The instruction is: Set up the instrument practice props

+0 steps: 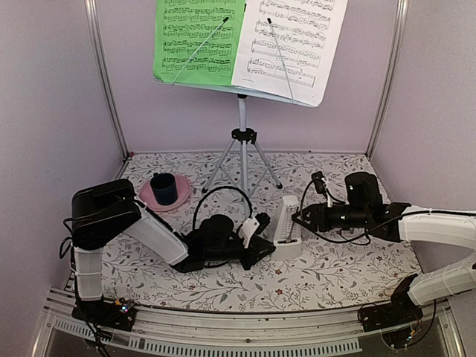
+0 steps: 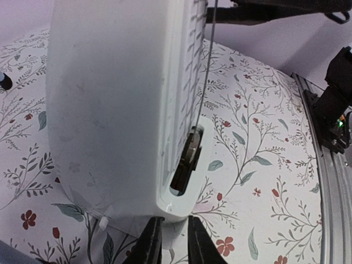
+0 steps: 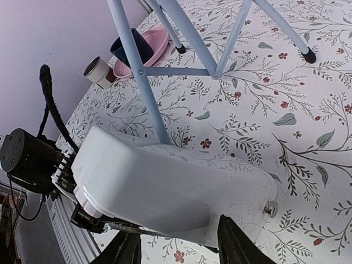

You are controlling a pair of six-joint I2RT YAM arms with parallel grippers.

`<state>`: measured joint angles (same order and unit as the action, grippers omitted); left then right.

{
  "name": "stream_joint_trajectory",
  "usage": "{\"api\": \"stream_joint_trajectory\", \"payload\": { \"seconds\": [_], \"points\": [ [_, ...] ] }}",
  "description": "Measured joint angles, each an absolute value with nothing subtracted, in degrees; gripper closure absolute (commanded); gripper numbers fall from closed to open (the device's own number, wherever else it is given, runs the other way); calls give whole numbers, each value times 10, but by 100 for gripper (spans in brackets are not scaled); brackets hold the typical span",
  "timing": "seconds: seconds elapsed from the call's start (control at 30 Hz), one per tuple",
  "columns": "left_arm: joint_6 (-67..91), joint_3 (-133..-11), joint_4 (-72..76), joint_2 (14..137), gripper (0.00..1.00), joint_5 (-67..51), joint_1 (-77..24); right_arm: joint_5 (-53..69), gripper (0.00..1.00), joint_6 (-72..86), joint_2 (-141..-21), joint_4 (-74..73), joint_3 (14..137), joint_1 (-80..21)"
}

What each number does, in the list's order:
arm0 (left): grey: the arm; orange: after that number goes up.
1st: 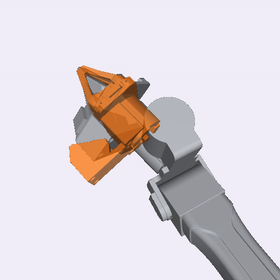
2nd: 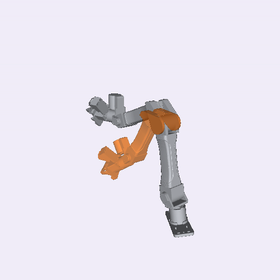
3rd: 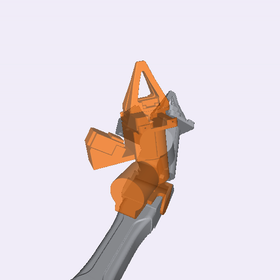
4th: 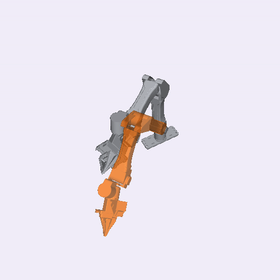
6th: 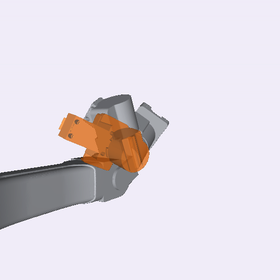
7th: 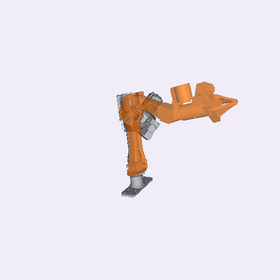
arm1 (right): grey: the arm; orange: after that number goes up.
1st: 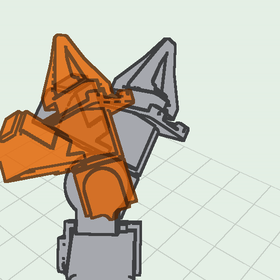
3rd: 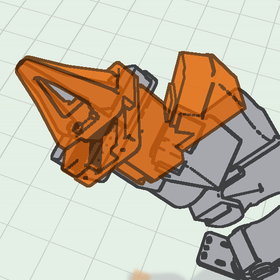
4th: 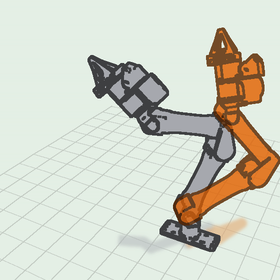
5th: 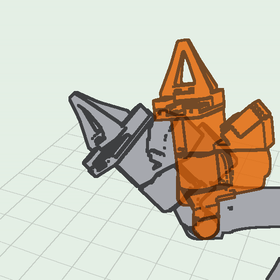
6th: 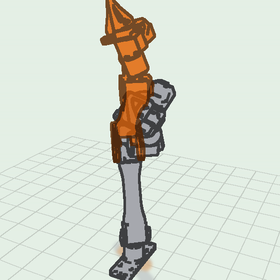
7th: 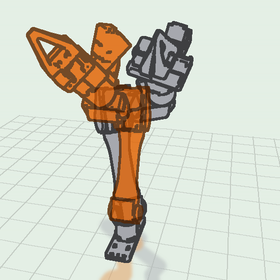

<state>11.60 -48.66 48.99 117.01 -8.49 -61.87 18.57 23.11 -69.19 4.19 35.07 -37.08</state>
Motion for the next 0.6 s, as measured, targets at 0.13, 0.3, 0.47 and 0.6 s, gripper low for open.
{"api": "stream_joint_trajectory", "payload": {
  "seconds": [0.13,0.3,0.47,0.6],
  "points": [
    [116,-487,490,1170,81,-85,-619,188,36,230,-683,41,343,-371],
    [116,-487,490,1170,81,-85,-619,196,21,221,-664,41,328,-371],
    [116,-487,490,1170,81,-85,-619,202,16,218,-660,47,326,-371],
    [116,-487,491,1170,80,-85,-619,198,4,221,-664,57,326,-377]
  ]
}}
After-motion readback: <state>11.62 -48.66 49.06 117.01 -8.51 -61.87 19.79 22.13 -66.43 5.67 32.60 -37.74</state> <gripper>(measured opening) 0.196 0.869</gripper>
